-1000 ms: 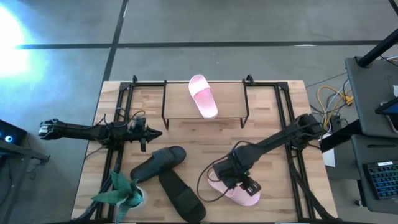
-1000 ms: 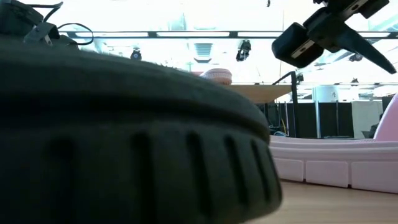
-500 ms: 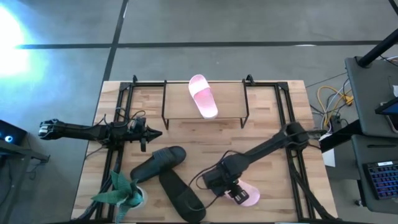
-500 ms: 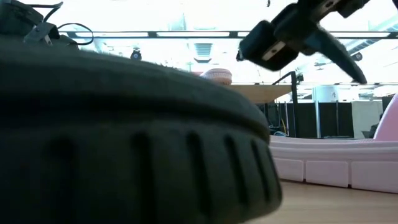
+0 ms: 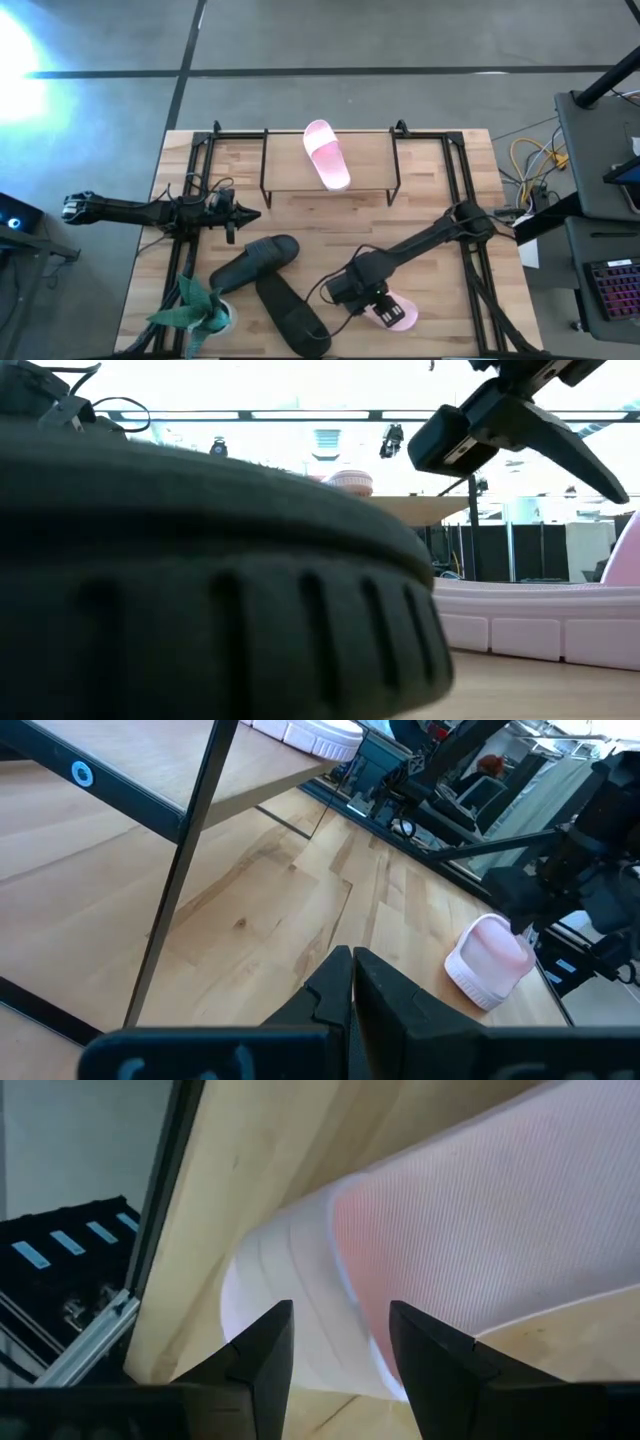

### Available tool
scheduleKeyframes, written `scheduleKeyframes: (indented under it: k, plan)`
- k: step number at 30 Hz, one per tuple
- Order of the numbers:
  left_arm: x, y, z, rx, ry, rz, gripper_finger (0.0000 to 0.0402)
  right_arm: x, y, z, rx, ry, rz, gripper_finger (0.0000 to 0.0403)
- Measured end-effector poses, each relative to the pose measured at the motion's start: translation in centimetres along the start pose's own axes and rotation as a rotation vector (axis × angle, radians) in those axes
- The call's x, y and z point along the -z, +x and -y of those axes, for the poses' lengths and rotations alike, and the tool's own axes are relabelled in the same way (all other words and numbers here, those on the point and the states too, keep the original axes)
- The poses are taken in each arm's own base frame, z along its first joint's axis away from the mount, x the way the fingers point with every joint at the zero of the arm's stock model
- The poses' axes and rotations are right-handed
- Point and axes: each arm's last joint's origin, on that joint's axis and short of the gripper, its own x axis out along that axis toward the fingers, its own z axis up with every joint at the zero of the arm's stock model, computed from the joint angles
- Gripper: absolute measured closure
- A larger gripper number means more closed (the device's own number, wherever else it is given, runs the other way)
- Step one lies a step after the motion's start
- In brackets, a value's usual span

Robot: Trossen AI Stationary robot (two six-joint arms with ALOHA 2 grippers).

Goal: Pick and place slides into the shelf
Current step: Put the pink slide on the shelf

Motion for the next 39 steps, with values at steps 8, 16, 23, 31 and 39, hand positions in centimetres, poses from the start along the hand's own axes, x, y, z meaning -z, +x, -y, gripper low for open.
scheduleKeyframes:
  k: [8,16,23,31,39]
  plan:
    - [0.0,0.0,0.0,0.0,0.0,0.0,0.0402,-0.1,1.8,-0.9,-0.003,-0.024,-0.026,0.0245]
    - [0.0,0.0,0.0,0.0,0.0,0.0,0.0402,0.1,3.3,-2.7,-0.017,-0.022,-0.065,0.0249]
    - [0.0,0.0,0.0,0.0,0.0,0.0,0.0402,0.5,4.7,-3.4,-0.016,0.008,-0.098,0.0316]
    - [0.0,0.0,0.0,0.0,0.0,0.0,0.0402,0.3,4.9,-2.4,-0.053,0.241,-0.051,0.0389]
    - [0.0,0.0,0.0,0.0,0.0,0.0,0.0402,-1.2,-2.3,-1.2,0.039,0.686,0.519,0.0393]
